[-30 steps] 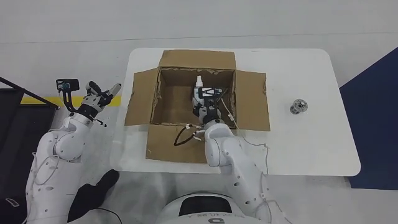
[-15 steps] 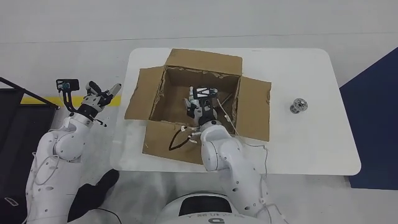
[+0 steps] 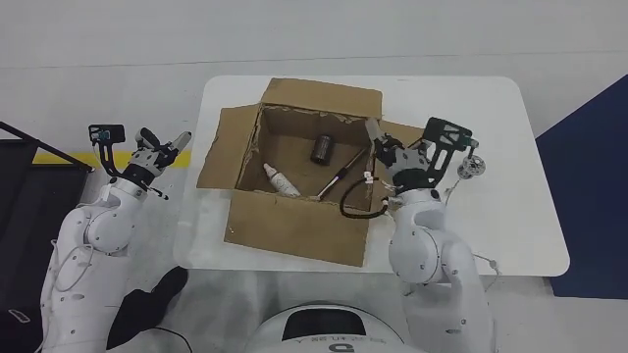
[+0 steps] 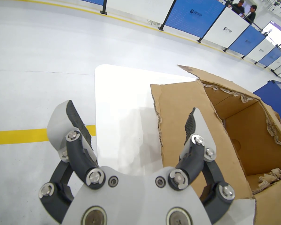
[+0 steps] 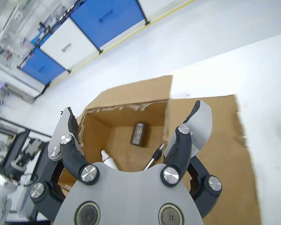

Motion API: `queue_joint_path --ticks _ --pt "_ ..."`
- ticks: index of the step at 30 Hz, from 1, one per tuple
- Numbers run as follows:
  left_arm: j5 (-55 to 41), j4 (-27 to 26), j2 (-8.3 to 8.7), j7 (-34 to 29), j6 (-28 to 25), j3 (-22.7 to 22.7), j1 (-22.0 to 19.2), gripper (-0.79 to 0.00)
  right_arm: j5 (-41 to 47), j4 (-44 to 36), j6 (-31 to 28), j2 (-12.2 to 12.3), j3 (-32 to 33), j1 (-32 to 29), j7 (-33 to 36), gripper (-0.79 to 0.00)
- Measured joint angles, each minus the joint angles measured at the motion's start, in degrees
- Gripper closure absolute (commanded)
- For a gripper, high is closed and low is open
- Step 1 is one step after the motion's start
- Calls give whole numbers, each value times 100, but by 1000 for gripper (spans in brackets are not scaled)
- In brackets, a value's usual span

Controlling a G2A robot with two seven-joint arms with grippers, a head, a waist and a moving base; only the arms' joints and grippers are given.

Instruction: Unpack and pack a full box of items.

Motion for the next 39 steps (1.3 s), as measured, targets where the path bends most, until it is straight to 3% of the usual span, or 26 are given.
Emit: queue_joint_path --ticks 6,11,16,21,29,32,33,39 --pt "0 0 0 0 0 0 0 -785 989 83 1012 -22 1305 13 -389 -785" --pt "0 0 0 0 0 0 0 -785 1321 785 1660 35 2147 468 468 -785" --pt "0 0 0 0 0 0 0 -785 881 1631 2055 156 2667 1006 1537 -742" --pt "0 0 0 0 0 0 0 -785 493 2467 2170 245 2821 1665 1968 -616" --pt "0 0 0 0 0 0 0 -785 94 3281 2184 309 2634 2208 2298 -579" --pt "0 0 0 0 0 0 0 -785 -89 3474 2200 334 2591 2331 2463 -480" --pt "0 0 0 0 0 0 0 -785 -133 3513 2210 340 2577 2364 2505 -391" --pt "0 0 0 0 0 0 0 -785 -369 3713 2308 371 2528 2510 2738 -317"
